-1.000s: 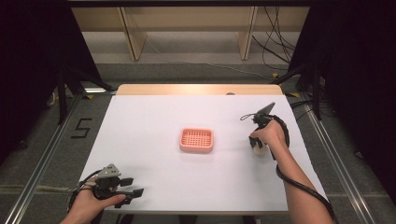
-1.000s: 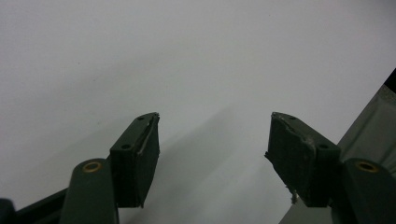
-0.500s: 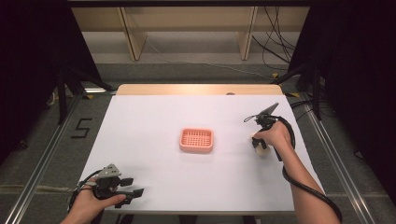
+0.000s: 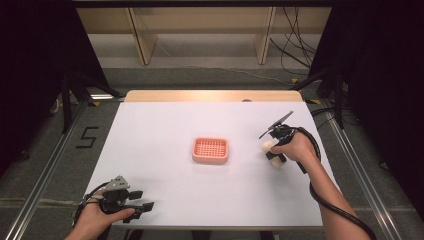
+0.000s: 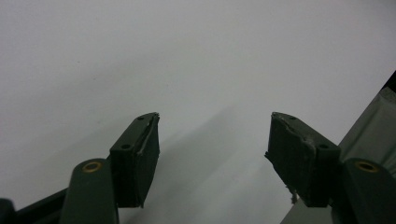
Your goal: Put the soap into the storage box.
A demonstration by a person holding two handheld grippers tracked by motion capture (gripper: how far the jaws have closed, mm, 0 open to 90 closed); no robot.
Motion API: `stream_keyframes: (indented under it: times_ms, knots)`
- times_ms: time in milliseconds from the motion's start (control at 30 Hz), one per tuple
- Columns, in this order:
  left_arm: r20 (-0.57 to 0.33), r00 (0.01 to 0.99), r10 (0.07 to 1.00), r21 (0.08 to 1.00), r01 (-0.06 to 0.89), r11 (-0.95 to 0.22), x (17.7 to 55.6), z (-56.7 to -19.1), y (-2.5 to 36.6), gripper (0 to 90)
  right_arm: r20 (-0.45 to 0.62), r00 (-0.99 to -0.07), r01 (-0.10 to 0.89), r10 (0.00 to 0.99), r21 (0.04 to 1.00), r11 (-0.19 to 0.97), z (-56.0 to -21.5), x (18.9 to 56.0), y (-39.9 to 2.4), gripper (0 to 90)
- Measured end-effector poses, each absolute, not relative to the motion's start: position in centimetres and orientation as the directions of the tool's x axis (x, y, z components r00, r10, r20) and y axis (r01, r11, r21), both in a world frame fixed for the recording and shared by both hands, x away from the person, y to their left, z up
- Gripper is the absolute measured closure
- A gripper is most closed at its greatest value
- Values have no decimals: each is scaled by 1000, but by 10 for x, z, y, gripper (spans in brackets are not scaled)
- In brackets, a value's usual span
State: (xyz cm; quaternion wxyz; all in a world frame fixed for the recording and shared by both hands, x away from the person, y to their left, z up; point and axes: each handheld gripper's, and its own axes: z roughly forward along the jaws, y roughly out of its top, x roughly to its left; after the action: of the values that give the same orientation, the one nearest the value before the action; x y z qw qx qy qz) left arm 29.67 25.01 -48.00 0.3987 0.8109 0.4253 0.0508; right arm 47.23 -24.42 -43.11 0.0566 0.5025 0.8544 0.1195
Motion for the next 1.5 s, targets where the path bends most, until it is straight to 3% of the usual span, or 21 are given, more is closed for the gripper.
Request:
stream_keyframes:
  times_ms: [333, 367, 533, 700, 900, 1500]
  knots:
    - [-246, 634, 733, 685, 649, -332, 297, -480, 251, 336, 41, -647, 735, 761, 297, 609, -430, 466, -238, 504]
    - [-243, 631, 737, 684, 650, -331, 297, -480, 251, 336, 37, -714, 672, 699, 315, 670, -430, 464, -237, 504]
    - [-250, 629, 736, 686, 652, -324, 297, -480, 250, 336, 53, -767, 619, 639, 319, 717, -429, 458, -230, 504]
    - [-242, 637, 732, 684, 647, -337, 297, -480, 251, 335, -2, -826, 537, 564, 303, 787, -427, 454, -221, 504]
    - [-258, 634, 729, 688, 650, -322, 297, -480, 250, 335, -24, -869, 463, 495, 312, 829, -424, 452, -213, 504]
    - [-253, 638, 727, 687, 648, -330, 297, -480, 250, 334, -38, -919, 362, 392, 313, 878, -420, 451, -194, 504]
